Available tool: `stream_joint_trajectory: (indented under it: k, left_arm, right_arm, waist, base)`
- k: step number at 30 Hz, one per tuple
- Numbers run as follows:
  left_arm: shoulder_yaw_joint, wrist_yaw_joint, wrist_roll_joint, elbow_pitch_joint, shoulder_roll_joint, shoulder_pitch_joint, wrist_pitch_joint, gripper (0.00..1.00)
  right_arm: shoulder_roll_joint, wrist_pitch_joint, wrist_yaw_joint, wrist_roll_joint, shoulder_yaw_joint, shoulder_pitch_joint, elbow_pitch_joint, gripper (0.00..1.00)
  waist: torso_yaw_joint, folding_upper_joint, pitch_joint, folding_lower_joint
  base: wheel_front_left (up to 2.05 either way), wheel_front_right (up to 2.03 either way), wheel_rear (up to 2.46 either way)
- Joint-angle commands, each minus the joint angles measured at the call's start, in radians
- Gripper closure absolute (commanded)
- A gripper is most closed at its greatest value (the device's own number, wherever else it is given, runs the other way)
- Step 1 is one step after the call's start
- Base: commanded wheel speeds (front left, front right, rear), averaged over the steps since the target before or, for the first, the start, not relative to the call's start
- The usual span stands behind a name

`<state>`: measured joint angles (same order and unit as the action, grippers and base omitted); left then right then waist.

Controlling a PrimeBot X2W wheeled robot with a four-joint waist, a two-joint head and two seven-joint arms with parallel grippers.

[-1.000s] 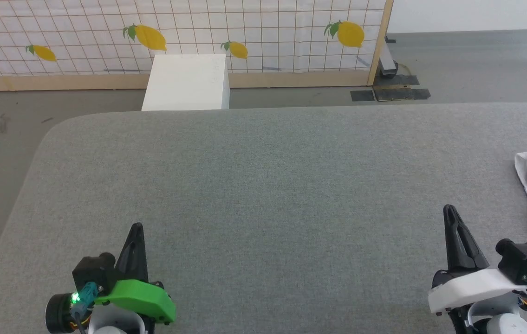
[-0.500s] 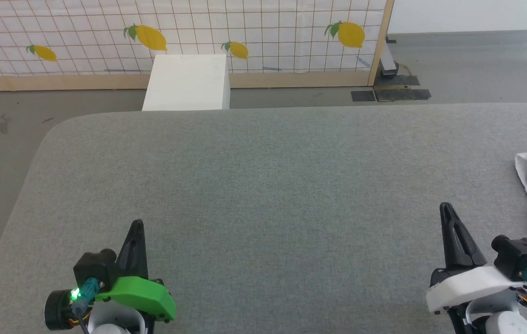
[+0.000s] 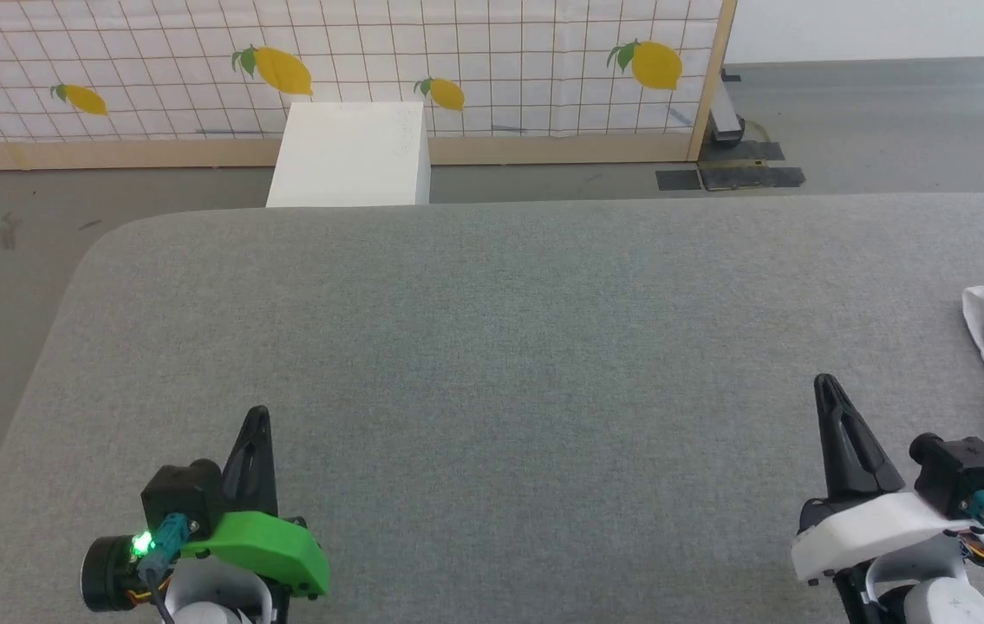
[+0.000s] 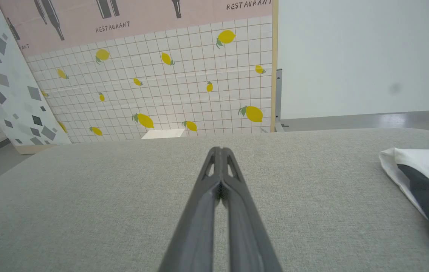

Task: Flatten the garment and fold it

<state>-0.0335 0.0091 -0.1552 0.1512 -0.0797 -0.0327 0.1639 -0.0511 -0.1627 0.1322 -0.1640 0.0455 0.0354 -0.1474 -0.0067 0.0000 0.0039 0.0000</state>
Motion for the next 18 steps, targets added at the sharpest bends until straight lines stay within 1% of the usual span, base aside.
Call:
stream_joint_trajectory:
  k: [1,18]
  left_arm:
    - [0.004,-0.003,0.013,-0.008,0.005,0.011,-0.007,1.00]
    - [0.011,-0.005,0.044,-0.040,0.010,0.016,-0.042,1.00]
  right_arm:
    - [0.000,0.007,-0.001,0.013,-0.002,-0.014,0.010,1.00]
    - [0.000,0.041,-0.001,0.047,-0.012,-0.018,0.040,1.00]
  waist:
    - [0.000,0.0000,0.000,0.0000]
    - [0.002,0.0000,-0.001,0.0000]
  base:
    - [0.00,0.00,0.00]
    - [0.00,0.00,0.00]
